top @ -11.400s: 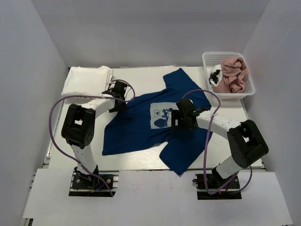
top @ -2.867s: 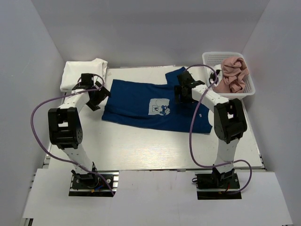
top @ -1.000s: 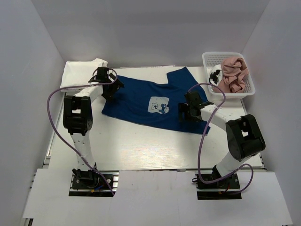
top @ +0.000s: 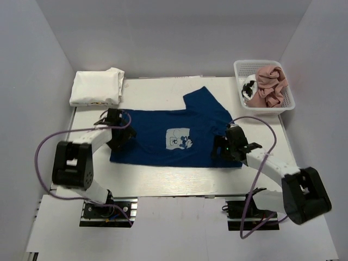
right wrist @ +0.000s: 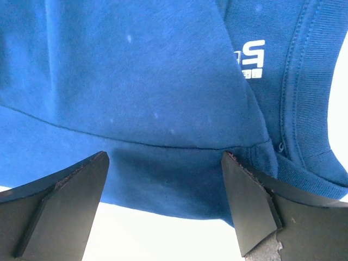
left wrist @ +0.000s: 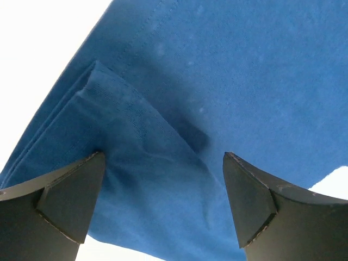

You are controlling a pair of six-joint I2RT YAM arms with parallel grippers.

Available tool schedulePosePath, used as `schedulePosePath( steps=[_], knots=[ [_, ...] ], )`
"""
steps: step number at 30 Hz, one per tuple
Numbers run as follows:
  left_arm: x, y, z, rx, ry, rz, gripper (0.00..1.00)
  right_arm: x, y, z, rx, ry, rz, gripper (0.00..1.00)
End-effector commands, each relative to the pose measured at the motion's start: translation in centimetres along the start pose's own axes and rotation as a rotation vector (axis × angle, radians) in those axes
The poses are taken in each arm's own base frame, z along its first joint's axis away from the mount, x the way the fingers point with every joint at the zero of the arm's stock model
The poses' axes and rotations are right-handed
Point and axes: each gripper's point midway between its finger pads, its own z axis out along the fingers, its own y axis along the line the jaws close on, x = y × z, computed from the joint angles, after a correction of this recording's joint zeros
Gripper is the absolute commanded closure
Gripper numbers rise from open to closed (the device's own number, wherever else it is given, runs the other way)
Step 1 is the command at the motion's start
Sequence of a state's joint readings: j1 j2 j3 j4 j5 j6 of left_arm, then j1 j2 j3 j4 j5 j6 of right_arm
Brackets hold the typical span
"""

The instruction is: Fold and stack the t-shirts

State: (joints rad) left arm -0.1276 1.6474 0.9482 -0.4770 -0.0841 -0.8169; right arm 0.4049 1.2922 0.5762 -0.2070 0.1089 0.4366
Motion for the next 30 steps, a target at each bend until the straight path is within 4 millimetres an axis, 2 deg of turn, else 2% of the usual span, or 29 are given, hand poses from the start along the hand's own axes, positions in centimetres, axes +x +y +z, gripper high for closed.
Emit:
schedulePosePath(
  steps=[1, 3, 5, 6, 8, 11, 12, 15, 16, 17, 18, 19, 20, 21, 22, 23, 24, 25, 26, 27, 28, 29, 30],
  knots=[
    [7.3, 8.2, -2.8, -0.193, 0.157, -0.043, 0.0, 8.4, -1.2, -2.3, -0.008, 0.233, 0.055, 0.1],
    [9.0, 9.6, -3.9, -0.185, 0.173, -0.056, 0.0, 8.4, -0.8, -3.7, -0.033, 0.196, 0.059, 0.1],
    [9.1, 9.5, -5.0, -0.139, 0.149, -0.061, 0.0, 8.8, -0.8, -4.7, -0.032, 0.209, 0.054, 0.1],
    [8.2, 8.8, -6.2, -0.082, 0.099, -0.066, 0.0, 8.1, -0.3, -5.2, -0.052, 0.177, 0.045, 0.1],
    [7.0, 8.5, -7.0, -0.056, 0.032, -0.07, 0.0, 5.2, 1.1, -6.1, -0.11, 0.069, 0.03, 0.1],
    [2.5, 4.3, -9.3, 0.108, -0.122, 0.0, 0.0, -0.3, 3.2, -7.0, -0.167, -0.105, -0.004, 0.1],
    [1.4, 3.6, -9.9, 0.127, -0.157, -0.004, 0.0, -2.3, 4.0, -7.6, -0.186, -0.158, -0.01, 0.1],
    [-2.3, 2.0, -10.7, 0.131, -0.238, -0.007, 0.0, -8.6, 5.7, -8.2, -0.187, -0.318, -0.013, 0.1],
    [-3.5, 1.9, -10.7, 0.105, -0.276, -0.015, 0.0, -9.6, 5.0, -7.4, -0.124, -0.334, -0.003, 0.1],
    [-4.9, 0.9, -11.5, 0.11, -0.297, -0.019, 0.0, -12.0, 5.9, -7.8, -0.125, -0.374, 0.004, 0.1],
    [-5.2, 0.8, -10.3, 0.068, -0.272, -0.014, 0.0, -13.6, 6.6, -8.0, -0.14, -0.421, 0.009, 0.1],
    [-6.4, 0.9, -10.0, 0.03, -0.299, -0.025, 0.0, -14.1, 6.3, -6.8, -0.101, -0.414, 0.014, 0.1],
    [-7.7, 0.6, -10.2, 0.01, -0.312, -0.035, 0.0, -16.6, 7.2, -6.9, -0.102, -0.441, 0.01, 0.1],
    [-8.1, 1.0, -8.7, -0.054, -0.297, -0.028, 0.0, -17.0, 7.3, -5.4, -0.08, -0.419, -0.002, 0.1],
    [-8.9, 1.2, -8.1, -0.078, -0.302, -0.042, 0.0, -19.2, 7.6, -5.8, -0.075, -0.449, -0.001, 0.1],
    [-10.3, 1.0, -8.1, -0.086, -0.31, -0.061, 0.0, -19.9, 8.1, -3.5, -0.051, -0.406, -0.014, 0.1],
    [-10.9, 1.1, -7.6, -0.098, -0.307, -0.071, 0.0, -21.8, 8.8, -4.0, -0.053, -0.424, -0.013, 0.1],
    [-11.4, 1.0, -6.5, -0.114, -0.285, -0.075, 0.0, -22.4, 8.6, -3.4, -0.037, -0.414, -0.011, 0.1],
    [-11.9, 1.5, -6.1, -0.135, -0.275, -0.088, 0.0, -22.2, 8.4, -0.2, -0.013, -0.359, -0.027, 0.1],
    [-12.1, 1.3, -5.6, -0.14, -0.269, -0.086, 0.0, -24.8, 9.4, -1.2, -0.031, -0.394, -0.029, 0.1],
    [-13.0, 1.2, -5.4, -0.142, -0.278, -0.1, 0.0, -25.3, 9.2, -0.6, -0.022, -0.388, -0.053, 0.1],
    [-12.8, 1.4, -4.3, -0.162, -0.256, -0.095, 0.0, -24.5, 8.9, 2.7, -0.01, -0.324, -0.071, 0.1],
    [-13.2, 1.4, -3.8, -0.156, -0.252, -0.104, 0.0, -27.5, 9.9, 1.9, -0.027, -0.383, -0.089, 0.1]
  ],
)
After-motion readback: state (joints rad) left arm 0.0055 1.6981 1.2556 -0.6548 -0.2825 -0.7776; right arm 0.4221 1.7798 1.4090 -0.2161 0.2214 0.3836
